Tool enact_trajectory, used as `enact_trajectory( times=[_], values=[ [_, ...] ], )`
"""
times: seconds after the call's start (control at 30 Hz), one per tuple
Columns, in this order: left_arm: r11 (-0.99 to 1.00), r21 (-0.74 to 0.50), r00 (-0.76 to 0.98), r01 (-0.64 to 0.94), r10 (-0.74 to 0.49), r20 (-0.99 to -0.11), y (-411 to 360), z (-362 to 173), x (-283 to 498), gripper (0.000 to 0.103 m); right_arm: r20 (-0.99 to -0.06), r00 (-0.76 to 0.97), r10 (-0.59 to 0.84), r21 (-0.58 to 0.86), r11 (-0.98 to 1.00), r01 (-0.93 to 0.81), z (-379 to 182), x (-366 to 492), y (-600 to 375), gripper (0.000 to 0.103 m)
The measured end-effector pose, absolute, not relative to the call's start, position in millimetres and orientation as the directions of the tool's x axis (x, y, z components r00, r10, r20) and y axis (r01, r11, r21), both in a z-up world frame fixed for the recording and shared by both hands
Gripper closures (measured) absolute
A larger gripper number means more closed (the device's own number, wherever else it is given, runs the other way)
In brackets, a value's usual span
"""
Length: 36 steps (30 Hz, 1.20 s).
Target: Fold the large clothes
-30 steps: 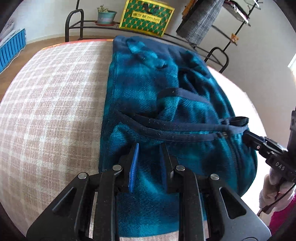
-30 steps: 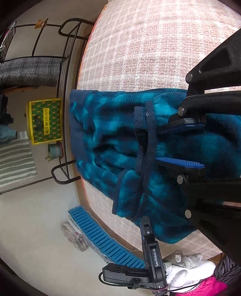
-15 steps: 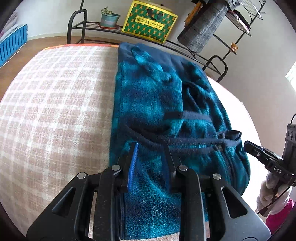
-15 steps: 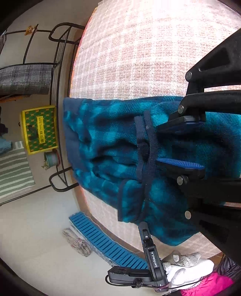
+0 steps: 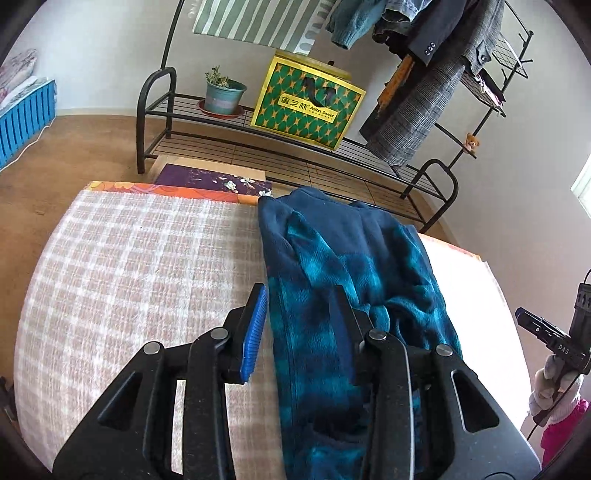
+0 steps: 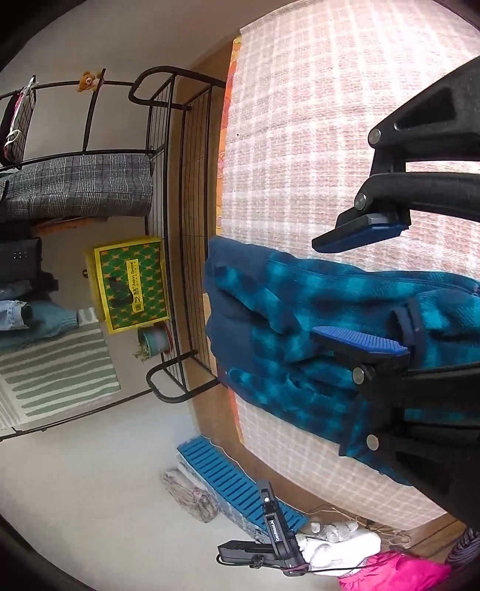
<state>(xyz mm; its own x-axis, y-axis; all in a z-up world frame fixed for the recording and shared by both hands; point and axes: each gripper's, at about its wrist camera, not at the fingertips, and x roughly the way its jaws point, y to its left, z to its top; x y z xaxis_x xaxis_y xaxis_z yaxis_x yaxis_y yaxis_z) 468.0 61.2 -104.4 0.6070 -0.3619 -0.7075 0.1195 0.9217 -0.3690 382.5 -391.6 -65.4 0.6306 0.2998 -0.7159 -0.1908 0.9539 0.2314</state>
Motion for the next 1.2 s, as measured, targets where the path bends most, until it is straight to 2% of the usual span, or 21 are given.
enact_trajectory(
  times=[0.1,0.2,0.3,0.43,0.53,0.67,0.73,0.8,0.87,0.9,1.07,1.1,1.13,1.2],
  values=[
    [0.917,-0.377,0.602,0.128,-0.374,-0.706,59,-118,498,0.068,-0.718,0.604,0.345,0.261,0.939,-0.226,-70,415,-385,0.059],
    [0.914,-0.387,0.587,0.119,-0.379,-0.715,58,-137,530,0.068,-0.733,0.593,0.333,0.243,0.943,-0.229,-82,451,-374,0.056],
    [0.914,-0.389,0.576,0.117,-0.382,-0.723,54,-155,553,0.068,-0.74,0.586,0.331,0.263,0.944,-0.201,-98,486,-372,0.058],
    [0.912,-0.393,0.565,0.117,-0.386,-0.729,52,-175,575,0.068,-0.711,0.538,0.452,0.378,0.891,-0.25,-113,524,-352,0.058],
    [0.913,-0.395,0.563,0.1,-0.379,-0.734,55,-188,587,0.068,-0.696,0.454,0.556,0.458,0.831,-0.316,-129,550,-316,0.052],
    [0.906,-0.411,0.564,0.098,-0.391,-0.728,61,-198,595,0.068,-0.727,0.321,0.607,0.506,0.79,-0.347,-167,573,-259,0.052],
    [0.907,-0.407,0.562,0.108,-0.394,-0.727,62,-202,599,0.068,-0.714,0.26,0.65,0.555,0.752,-0.357,-182,580,-234,0.052],
    [0.907,-0.405,0.564,0.116,-0.396,-0.725,63,-203,601,0.068,-0.737,0.237,0.634,0.53,0.758,-0.38,-193,584,-211,0.053],
    [0.904,-0.41,0.565,0.119,-0.401,-0.721,64,-204,603,0.068,-0.772,0.222,0.596,0.493,0.782,-0.382,-207,589,-194,0.072],
    [0.902,-0.416,0.567,0.119,-0.405,-0.717,65,-204,603,0.068,-0.778,0.206,0.594,0.497,0.782,-0.377,-213,590,-189,0.097],
    [0.893,-0.429,0.565,0.133,-0.424,-0.708,63,-205,614,0.066,-0.772,0.335,0.54,0.427,0.831,-0.356,-192,581,-199,0.1],
    [0.89,-0.439,0.557,0.126,-0.43,-0.711,62,-207,618,0.062,-0.777,0.326,0.538,0.428,0.832,-0.352,-195,582,-200,0.1],
    [0.884,-0.455,0.549,0.108,-0.435,-0.714,61,-211,624,0.051,-0.795,0.302,0.526,0.421,0.837,-0.35,-200,584,-197,0.1],
    [0.87,-0.485,0.532,0.089,-0.453,-0.715,58,-219,633,0.049,-0.829,0.286,0.48,0.374,0.858,-0.353,-205,586,-191,0.099]
  ],
)
